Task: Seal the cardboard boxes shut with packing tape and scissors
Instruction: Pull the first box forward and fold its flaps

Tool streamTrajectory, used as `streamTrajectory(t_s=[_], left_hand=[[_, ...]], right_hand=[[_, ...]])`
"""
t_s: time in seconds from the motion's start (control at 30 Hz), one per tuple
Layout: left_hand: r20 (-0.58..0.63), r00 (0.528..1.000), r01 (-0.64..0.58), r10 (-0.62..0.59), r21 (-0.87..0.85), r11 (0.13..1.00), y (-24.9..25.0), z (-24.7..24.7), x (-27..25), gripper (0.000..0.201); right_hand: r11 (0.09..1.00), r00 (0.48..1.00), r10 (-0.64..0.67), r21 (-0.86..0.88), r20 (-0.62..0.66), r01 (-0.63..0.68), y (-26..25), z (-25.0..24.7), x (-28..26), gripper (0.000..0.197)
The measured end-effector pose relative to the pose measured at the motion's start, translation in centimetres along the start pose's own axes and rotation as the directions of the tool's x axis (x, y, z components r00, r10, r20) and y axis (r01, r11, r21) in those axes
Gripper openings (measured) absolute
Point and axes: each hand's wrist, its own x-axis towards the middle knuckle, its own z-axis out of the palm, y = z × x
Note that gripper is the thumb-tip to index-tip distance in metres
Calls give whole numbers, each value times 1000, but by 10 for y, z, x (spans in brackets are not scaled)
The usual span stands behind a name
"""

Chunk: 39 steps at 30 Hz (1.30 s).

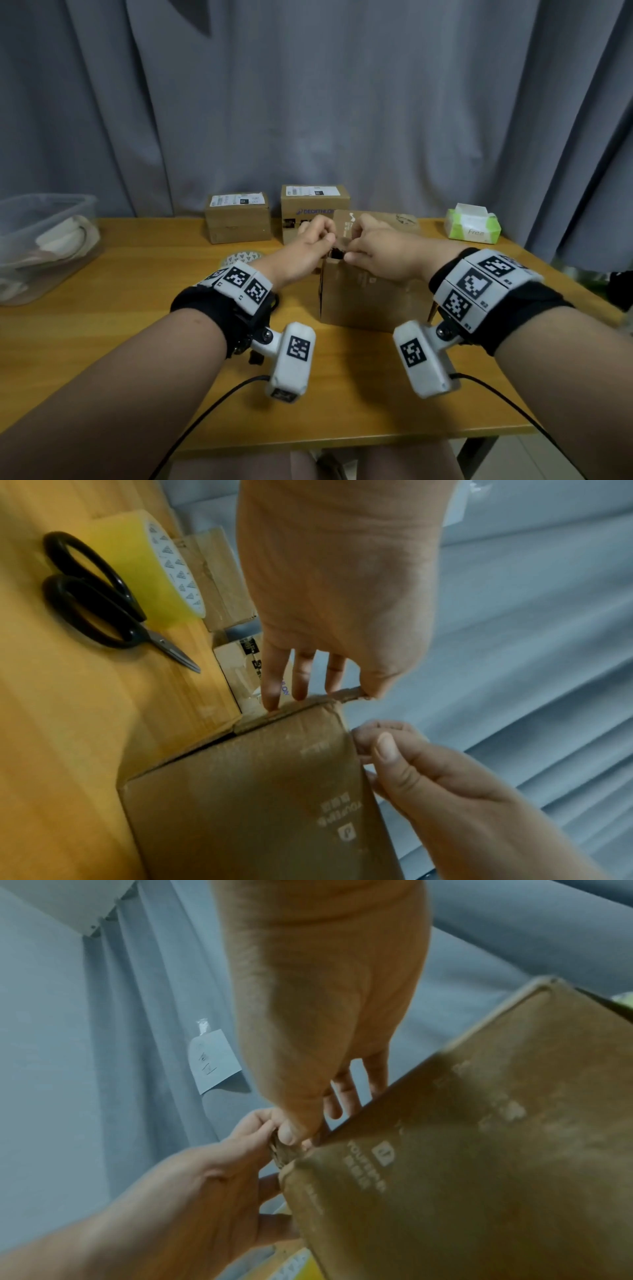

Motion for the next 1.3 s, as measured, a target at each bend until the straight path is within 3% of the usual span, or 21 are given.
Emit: streamTrajectory(t_s=[0.2,0.27,0.4,0.5,0.57,0.73,0.87,0.97,1.07,1.17,1.3], left_hand=[[-11,995,-97,97,15,995,-5,5,-4,10],[-13,995,-102,102,23,995,-5,6,-3,10],[-7,995,-102,102,50,994,-6,5,-1,13],[-9,995,-99,99,30,995,-5,4,-2,14],[-12,996,-86,86,15,996,-4,3,-4,14],[-14,995,-102,102,34,994,-4,5,-5,11],[-30,996,-77,81,122,990,-7,14,0,10],[-59,998,19,-10,157,987,-2,24,1,17],[-110,992,67,-57,92,993,1,29,3,14],[-182,977,109,-111,-19,994,0,33,7,18],[-244,959,131,-146,-77,988,6,32,8,8]], right_hand=[[967,998,36,252,-46,-23,2,13,1,10],[958,999,14,287,-40,-2,4,10,-1,12],[996,992,-4,-83,123,14,6,-2,1,32],[983,983,23,-183,181,11,0,-13,5,15],[976,984,13,-215,175,26,-2,-15,8,14],[998,995,-59,-28,79,61,8,-15,4,14],[986,991,-76,137,-114,92,19,-3,-3,9],[938,962,-7,332,-272,101,23,18,-8,14],[905,916,68,411,-396,110,24,32,-11,13],[911,900,119,407,-418,69,18,38,-12,8],[912,872,246,406,-424,-60,12,39,-4,11]])
